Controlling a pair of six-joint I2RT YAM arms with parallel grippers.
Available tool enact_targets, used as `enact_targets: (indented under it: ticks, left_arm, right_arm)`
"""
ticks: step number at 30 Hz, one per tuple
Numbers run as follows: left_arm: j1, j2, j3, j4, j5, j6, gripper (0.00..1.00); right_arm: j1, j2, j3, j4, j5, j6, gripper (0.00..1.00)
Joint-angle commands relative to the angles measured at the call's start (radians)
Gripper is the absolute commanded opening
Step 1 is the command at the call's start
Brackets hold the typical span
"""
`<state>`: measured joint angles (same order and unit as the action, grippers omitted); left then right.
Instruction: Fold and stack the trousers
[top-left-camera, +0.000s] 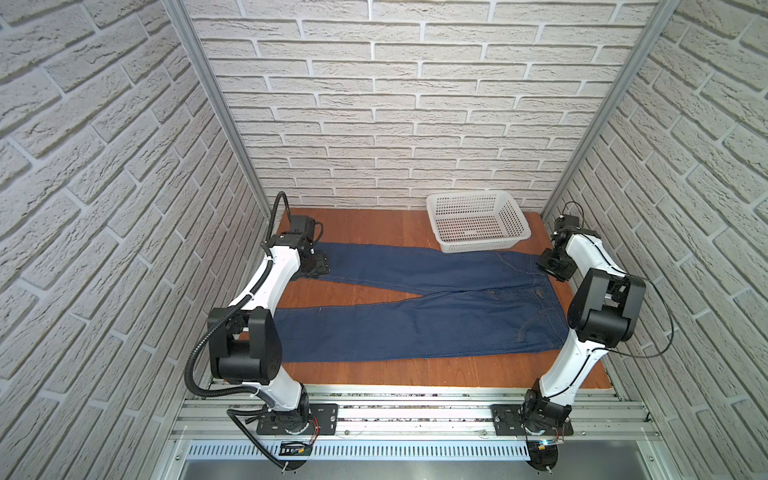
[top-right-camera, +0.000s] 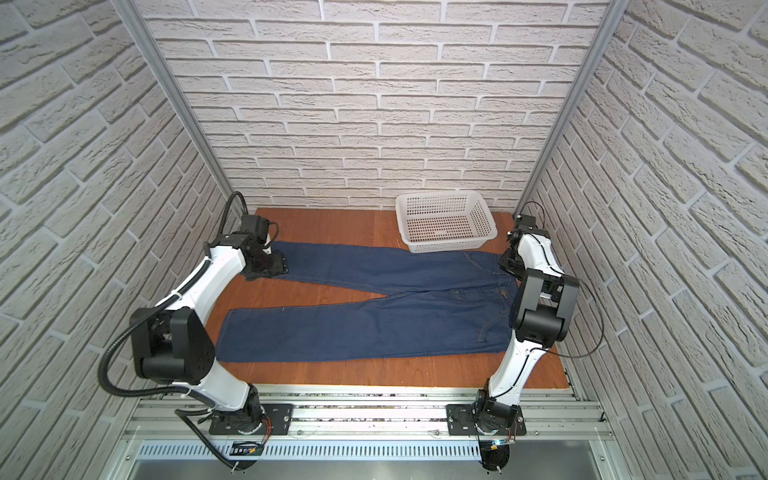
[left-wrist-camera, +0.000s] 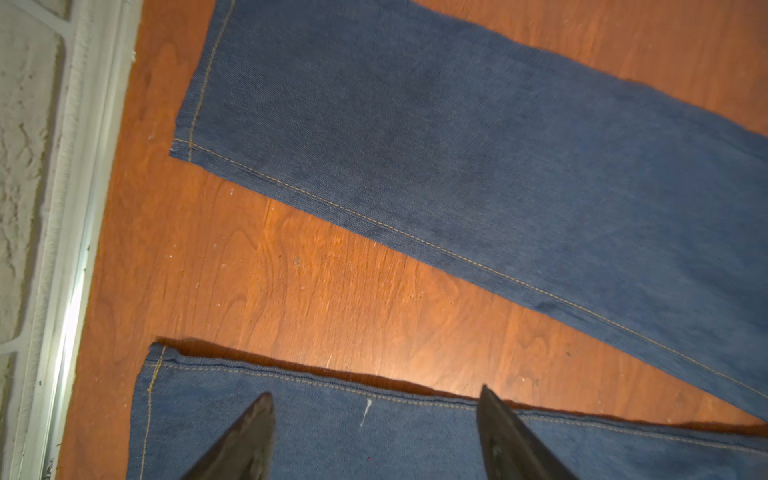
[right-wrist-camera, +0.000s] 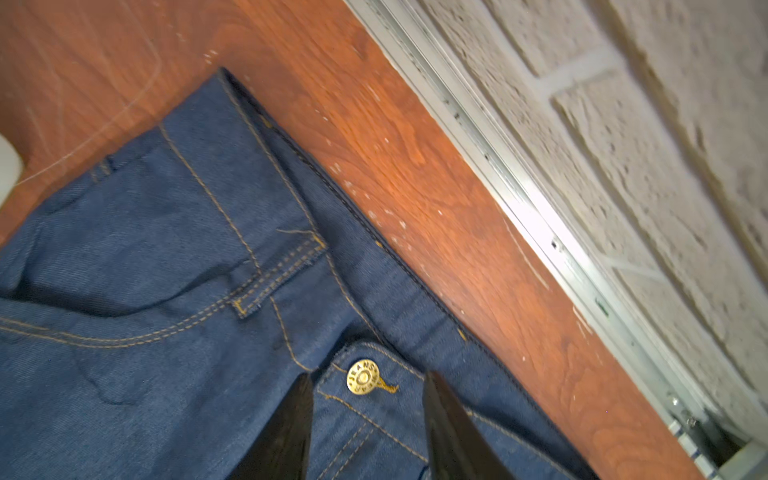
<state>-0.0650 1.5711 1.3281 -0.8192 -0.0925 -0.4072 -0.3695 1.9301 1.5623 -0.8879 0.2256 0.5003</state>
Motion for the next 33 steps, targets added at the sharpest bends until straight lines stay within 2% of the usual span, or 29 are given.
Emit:
enact_targets:
  ticks: [1,7,11,13,17,22,25,33]
  left_arm:
    - [-0.01,-0.089,-0.057,-0.042,-0.005,-0.038,0.76]
    - [-0.048,-0.225,-0.289,0.002,0.11,-0.142,0.72]
    - [-0.067,-0.32,-0.457,0.043,0.141,-0.247,0.67]
    - [-0.069,-0.365,-0.534,0.078,0.152,-0.304,0.63]
    - [-0.051,-0.378,-0.629,0.11,0.103,-0.367,0.58]
    - [0.005,-0.354,-0.687,0.158,0.07,-0.387,0.54]
    - [0.058,-0.31,-0.714,0.188,0.088,-0.386,0.49]
    - [0.121,-0.272,-0.76,0.199,0.061,-0.394,0.5]
  right_arm:
    - [-0.002,-0.128,-0.083,-0.042,0.0,0.15,0.47]
    - [0.012,-0.235,-0.356,0.047,-0.187,0.286,0.45]
    - [0.011,-0.297,-0.469,0.075,-0.211,0.33,0.44]
    - [0.01,-0.328,-0.518,0.088,-0.21,0.346,0.44]
    - [0.002,-0.344,-0.584,0.104,-0.194,0.358,0.43]
    - [-0.03,-0.307,-0.637,0.126,-0.184,0.345,0.41]
    - [-0.057,-0.308,-0.676,0.131,-0.178,0.338,0.41]
    - [-0.152,-0.45,-0.762,0.081,-0.089,0.293,0.41]
